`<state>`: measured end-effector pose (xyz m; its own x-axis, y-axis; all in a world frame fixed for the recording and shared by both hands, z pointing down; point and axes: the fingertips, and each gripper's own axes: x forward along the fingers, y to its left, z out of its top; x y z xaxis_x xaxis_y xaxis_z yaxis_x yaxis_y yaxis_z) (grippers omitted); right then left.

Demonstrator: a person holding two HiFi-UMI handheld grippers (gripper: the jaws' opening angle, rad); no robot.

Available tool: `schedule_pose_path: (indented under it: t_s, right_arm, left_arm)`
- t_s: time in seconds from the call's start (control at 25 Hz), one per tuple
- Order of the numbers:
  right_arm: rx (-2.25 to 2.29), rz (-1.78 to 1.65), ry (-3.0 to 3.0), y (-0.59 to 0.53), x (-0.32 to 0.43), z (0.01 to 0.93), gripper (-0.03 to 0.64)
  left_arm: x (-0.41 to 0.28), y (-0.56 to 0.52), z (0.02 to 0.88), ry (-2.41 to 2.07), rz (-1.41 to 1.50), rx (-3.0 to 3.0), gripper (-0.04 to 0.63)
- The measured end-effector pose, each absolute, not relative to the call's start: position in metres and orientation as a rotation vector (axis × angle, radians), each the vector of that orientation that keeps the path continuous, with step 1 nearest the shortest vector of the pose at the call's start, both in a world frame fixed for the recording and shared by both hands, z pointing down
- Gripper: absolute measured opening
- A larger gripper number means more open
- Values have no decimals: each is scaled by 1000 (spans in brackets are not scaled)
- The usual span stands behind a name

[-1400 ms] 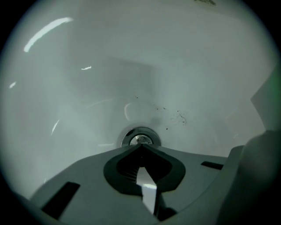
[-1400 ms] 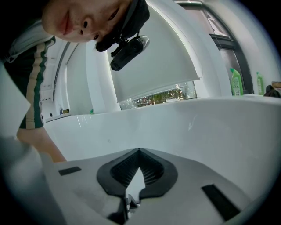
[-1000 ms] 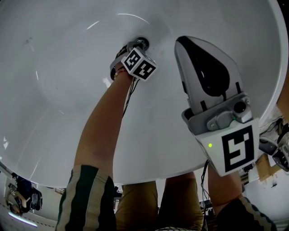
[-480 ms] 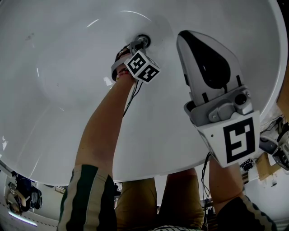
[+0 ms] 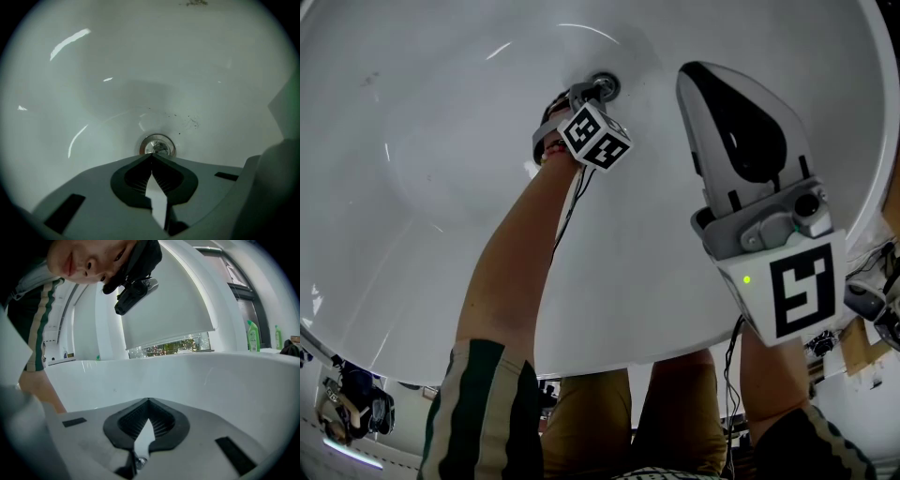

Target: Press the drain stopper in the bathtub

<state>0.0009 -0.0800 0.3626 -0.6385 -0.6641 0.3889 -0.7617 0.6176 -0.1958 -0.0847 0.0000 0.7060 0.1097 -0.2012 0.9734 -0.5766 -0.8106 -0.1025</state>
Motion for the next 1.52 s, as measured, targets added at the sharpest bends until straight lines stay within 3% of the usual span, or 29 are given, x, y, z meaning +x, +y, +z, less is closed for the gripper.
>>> schedule_pose_path:
  t_s: [0.16,0.52,0.64,1.0,1.52]
  right_arm:
    - [1170,494,-2563,-81,1,361,11]
    - [1186,534,-2570,-81,1,362,11]
    - [1185,545,-2580,-81,0,361,11]
    - [1176,583,-2598,-79,-1,362,11]
    - [1192,609,-2612,-80,-1,361,11]
  left_arm:
    - [-78,2,706,-686,1733,2137,85]
    - [-83,-2,708,-573,1718,2141,157]
    - [-75,9,710,-440,1704,2151,224]
    - [-70,2,720,-440,1776,2119,184]
    - [-73,1,723,-618,1696,1878,176]
